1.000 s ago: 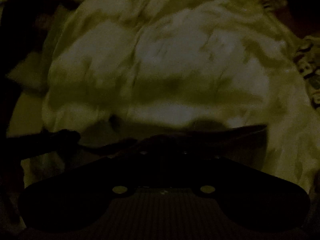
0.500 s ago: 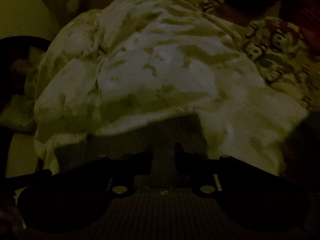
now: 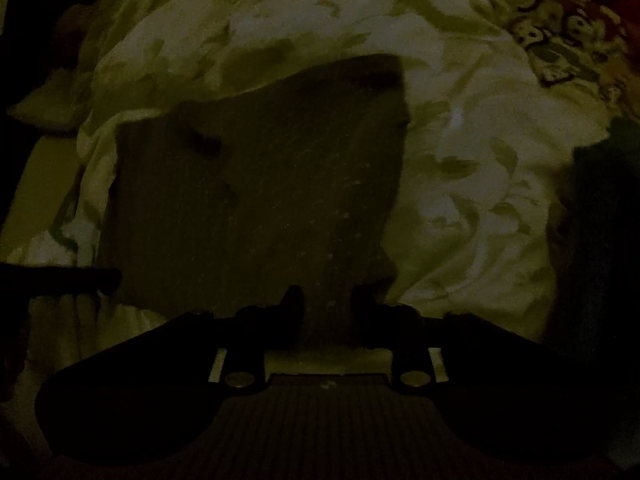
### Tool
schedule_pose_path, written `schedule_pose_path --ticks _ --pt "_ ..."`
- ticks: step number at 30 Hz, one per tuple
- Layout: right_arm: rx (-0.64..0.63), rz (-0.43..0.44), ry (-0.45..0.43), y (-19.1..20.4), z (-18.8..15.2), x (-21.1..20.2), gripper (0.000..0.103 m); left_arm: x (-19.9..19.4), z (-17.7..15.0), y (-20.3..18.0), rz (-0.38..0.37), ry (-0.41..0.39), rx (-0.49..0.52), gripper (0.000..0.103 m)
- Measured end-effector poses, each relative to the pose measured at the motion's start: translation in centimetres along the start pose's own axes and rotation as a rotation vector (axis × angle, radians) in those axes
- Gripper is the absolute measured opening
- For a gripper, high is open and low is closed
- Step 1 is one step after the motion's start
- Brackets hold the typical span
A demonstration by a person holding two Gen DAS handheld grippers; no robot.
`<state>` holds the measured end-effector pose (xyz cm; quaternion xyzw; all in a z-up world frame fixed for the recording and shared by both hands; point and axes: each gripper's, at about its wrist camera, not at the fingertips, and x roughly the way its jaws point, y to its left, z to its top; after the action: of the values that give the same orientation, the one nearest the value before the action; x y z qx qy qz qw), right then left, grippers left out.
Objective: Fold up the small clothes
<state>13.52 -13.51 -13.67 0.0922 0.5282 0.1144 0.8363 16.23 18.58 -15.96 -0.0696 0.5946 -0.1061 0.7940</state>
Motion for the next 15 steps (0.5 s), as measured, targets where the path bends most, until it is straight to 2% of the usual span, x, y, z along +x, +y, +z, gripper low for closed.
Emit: schedule_pose_path --ticks 1,2,3,9,12,15 --pt "-0.016 -0.005 0.010 0.2 0.0 0.1 0.014 0.1 0.1 -0.1 -0.003 0.013 0.004 0.072" --pt "-0.024 -0.008 0.014 0.4 -0.2 -0.1 0.009 -0.1 0.1 -0.1 -0.007 0.013 0.003 0.070" --pt "-0.032 -0.009 0.013 0.5 -0.2 -0.4 0.009 -0.5 0.1 -0.1 -0.013 0.005 0.002 0.068" --pt "-0.099 0.006 0.012 0.0 -0.7 -3.3 0.007 -2.5 -0.2 1.3 -0.048 -0.010 -0.037 0.067" --pt "-0.112 0.030 0.071 -0.3 -0.8 -3.5 0.006 -2.1 -0.6 1.6 -0.033 0.008 -0.031 0.067" --pt "-0.104 -0.019 0.076 -0.6 -1.3 -2.6 0.002 -1.0 -0.9 2.0 -0.012 0.021 -0.077 0.070"
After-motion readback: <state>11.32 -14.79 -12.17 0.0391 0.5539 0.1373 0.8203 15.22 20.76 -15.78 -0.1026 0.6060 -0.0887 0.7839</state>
